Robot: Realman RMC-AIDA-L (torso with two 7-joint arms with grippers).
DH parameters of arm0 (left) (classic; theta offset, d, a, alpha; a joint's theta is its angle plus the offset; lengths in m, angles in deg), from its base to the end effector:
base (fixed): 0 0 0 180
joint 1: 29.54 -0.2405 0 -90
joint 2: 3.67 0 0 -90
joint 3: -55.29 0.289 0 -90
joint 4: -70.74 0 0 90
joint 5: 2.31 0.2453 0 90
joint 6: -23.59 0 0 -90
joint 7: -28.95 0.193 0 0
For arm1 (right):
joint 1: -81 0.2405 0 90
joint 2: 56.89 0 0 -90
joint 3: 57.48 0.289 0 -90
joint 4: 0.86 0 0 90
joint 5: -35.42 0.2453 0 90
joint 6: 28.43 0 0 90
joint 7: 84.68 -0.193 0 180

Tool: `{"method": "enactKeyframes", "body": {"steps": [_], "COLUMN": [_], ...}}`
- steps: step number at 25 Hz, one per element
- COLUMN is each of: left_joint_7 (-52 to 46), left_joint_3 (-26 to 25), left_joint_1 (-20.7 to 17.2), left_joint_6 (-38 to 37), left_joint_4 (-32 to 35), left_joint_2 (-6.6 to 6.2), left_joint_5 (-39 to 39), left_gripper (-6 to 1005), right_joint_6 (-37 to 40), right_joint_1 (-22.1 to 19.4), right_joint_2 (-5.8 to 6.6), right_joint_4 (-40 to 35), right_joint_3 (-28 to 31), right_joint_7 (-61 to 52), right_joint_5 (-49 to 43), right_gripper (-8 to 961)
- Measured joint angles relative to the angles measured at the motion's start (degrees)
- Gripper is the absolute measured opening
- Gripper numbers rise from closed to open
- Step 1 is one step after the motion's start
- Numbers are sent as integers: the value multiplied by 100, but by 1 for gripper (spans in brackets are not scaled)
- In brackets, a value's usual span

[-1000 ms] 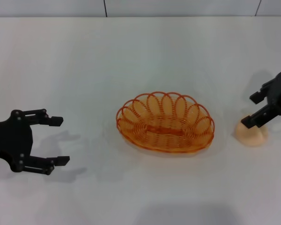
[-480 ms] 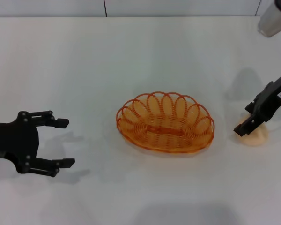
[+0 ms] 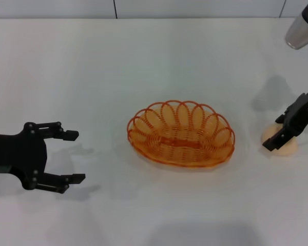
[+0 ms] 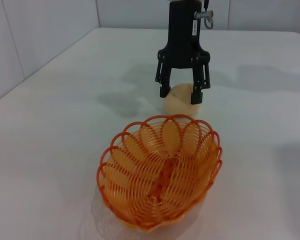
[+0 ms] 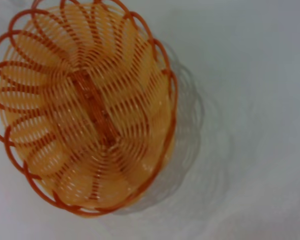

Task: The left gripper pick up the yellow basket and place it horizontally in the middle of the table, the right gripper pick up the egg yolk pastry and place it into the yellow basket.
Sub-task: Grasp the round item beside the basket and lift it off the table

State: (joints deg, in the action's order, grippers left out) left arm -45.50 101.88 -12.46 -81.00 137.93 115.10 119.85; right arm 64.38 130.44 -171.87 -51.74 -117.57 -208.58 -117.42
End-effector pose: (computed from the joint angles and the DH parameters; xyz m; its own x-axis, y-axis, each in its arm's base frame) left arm -0.3127 0.3183 0.0059 0.9769 0.0966 0.1908 0.1330 -0.9731 -0.1883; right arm 0.2432 0.4513 -0.0359 0.7603 -0.5619 0.3259 -0.4962 -0.8262 -0.2669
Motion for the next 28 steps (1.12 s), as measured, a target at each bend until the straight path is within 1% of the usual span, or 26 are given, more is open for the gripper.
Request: {"method": "enactKeyframes", "body": {"steps": [3, 16, 18, 28], "left_joint_7": [-14, -35, -35, -43], "left_joint_3": [-1, -1, -1, 9], "left_joint_1": [-2, -3, -3, -32], "left_joint_6": [0, 0, 0, 5], "left_joint_4": [0, -4, -4, -4], "left_joint_2": [4, 5, 6, 5], "left_joint_5": [1, 1, 1, 17], "left_gripper": [885, 884, 884, 884], "right_joint_6": [-46, -72, -78, -27], "right_joint_1": [-8, -16, -21, -49], "right_joint_2": [15, -13, -15, -8], "right_joint_4": [-13, 25, 27, -14], "right_joint_3": [-1, -49, -69, -74], "right_joint_7": [-18, 5, 6, 7], "right_joint_5": [-93, -221, -221, -179], "right_gripper": [845, 844, 639, 475]}}
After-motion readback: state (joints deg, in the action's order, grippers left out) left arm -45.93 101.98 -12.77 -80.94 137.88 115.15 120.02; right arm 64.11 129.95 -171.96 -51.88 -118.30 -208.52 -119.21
